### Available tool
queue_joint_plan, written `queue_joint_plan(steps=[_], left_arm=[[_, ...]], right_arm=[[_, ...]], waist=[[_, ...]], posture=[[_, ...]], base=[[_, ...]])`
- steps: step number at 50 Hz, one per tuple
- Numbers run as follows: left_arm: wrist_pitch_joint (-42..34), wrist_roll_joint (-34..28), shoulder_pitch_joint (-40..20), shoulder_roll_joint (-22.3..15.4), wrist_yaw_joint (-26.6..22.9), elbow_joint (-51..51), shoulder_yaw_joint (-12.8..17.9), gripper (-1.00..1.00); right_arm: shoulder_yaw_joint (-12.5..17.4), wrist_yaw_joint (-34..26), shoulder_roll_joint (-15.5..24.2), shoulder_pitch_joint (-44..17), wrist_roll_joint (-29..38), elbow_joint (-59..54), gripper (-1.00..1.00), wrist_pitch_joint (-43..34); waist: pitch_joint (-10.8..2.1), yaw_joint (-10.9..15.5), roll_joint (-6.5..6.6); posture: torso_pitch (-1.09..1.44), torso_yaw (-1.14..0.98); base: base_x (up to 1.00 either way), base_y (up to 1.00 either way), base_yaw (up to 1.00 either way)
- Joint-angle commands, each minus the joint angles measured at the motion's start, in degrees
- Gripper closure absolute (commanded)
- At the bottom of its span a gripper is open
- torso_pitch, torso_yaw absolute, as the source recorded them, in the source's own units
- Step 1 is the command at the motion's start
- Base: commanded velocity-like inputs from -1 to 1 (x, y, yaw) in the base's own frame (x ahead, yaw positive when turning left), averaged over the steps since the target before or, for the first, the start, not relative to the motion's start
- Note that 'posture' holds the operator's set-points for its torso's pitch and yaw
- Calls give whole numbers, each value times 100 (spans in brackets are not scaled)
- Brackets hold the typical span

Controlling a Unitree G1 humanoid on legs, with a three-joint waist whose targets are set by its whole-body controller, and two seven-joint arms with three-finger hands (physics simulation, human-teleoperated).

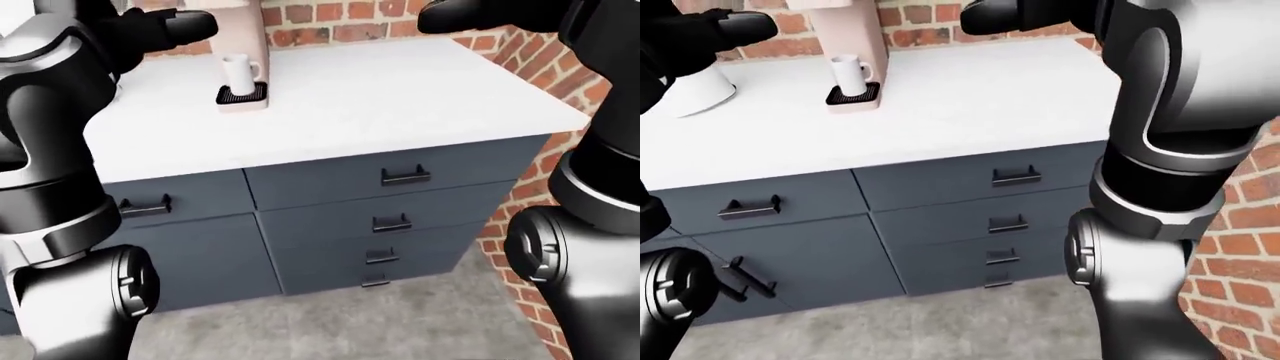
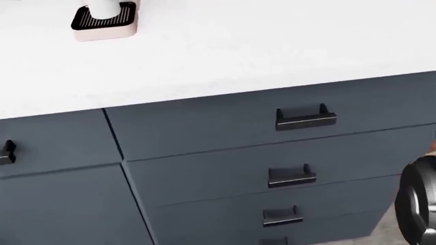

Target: Press the button on the coffee machine to serve coffee.

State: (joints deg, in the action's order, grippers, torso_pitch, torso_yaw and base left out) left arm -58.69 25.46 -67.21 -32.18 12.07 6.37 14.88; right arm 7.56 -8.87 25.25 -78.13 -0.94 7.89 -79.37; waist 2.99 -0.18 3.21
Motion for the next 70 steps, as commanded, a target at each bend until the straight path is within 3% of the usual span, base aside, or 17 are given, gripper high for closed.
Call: queue_joint_plan(steps=[1, 8, 11, 12, 14, 20, 24, 25, 35, 39, 40, 43, 48, 51, 52, 67, 70], left_arm=[[172, 48, -253, -50, -35, -234, -18, -100], [92, 73, -299, -78, -16, -277, -17, -100], [143, 60, -246, -34, -27, -274, -43, -100], [138, 56, -230, -39, -31, -286, -41, -100], [118, 55, -237, -50, -34, -292, -33, -100], [169, 24, -276, -42, -59, -213, -48, -100], [126, 27, -323, -46, -49, -211, -41, -100], [129, 26, -324, -50, -50, -208, -36, -100], [158, 18, -264, 5, -37, -233, -46, -100], [164, 16, -257, 14, -36, -238, -49, -100], [161, 15, -255, 20, -31, -243, -51, -100], [158, 13, -262, 17, -31, -240, -50, -100], [138, 18, -258, 22, -26, -260, -47, -100], [135, 24, -242, 17, -24, -277, -36, -100], [136, 27, -230, 20, -22, -288, -34, -100], [125, 47, -210, 46, 4, -317, -46, -100], [146, 41, -189, 52, -5, -314, -48, -100]], right_arm=[[142, 58, 106, -207, 72, 156, -100, 185], [157, 84, 97, -195, 42, 173, -100, 182], [176, 73, 128, -151, 25, 216, -100, 166], [171, 73, 132, -150, 22, 220, -100, 161], [167, 78, 130, -163, 17, 210, -100, 159], [151, 80, 136, -210, 6, 145, -100, 185], [144, 81, 138, -222, 5, 141, -100, 174], [147, 81, 136, -224, 3, 141, -100, 177], [181, 88, 114, -87, -22, 244, -100, 190], [194, 96, 113, -86, -41, 259, -100, 193], [201, 102, 107, -63, -47, 279, -100, 191], [204, 106, 111, -21, -63, 324, -100, 172], [199, 130, 95, -2, -85, 362, -100, 153], [190, 128, 105, -9, -95, 364, -100, 144], [183, 129, 97, 17, -97, 366, -100, 161], [207, 174, 67, 84, -130, 366, -100, 200], [222, 204, 44, 130, -140, 377, -100, 213]], waist=[[-198, -67, 5], [-159, -62, -336], [-212, -20, -683], [-166, -49, -465], [-251, -2, -597], [-154, 18, -345], [-260, -44, 352], [-207, -24, 114], [-115, -77, -313], [-197, -42, -762], [-114, -77, -517], [-216, -10, -613], [-25, -100, -225], [-187, -145, 400], [-77, -121, 171], [-145, 69, -285], [-177, 124, -646]], posture=[[0, 0], [0, 0], [0, 0], [0, 0], [0, 0], [0, 0], [0, 0], [0, 0], [0, 0], [0, 0], [0, 0], [0, 0], [0, 0], [0, 0], [0, 0], [0, 0], [0, 0]], base=[[0, 34, 0], [0, 35, 0], [0, 35, 0], [0, 36, 0], [0, 36, 0], [0, 36, 0], [0, 36, 0], [0, 36, 0], [2, 36, 0], [12, 35, 0], [20, 36, 0], [21, 32, 0], [35, 29, 0], [37, 29, 0], [38, 23, 0], [42, 2, 0], [0, 0, 0]])
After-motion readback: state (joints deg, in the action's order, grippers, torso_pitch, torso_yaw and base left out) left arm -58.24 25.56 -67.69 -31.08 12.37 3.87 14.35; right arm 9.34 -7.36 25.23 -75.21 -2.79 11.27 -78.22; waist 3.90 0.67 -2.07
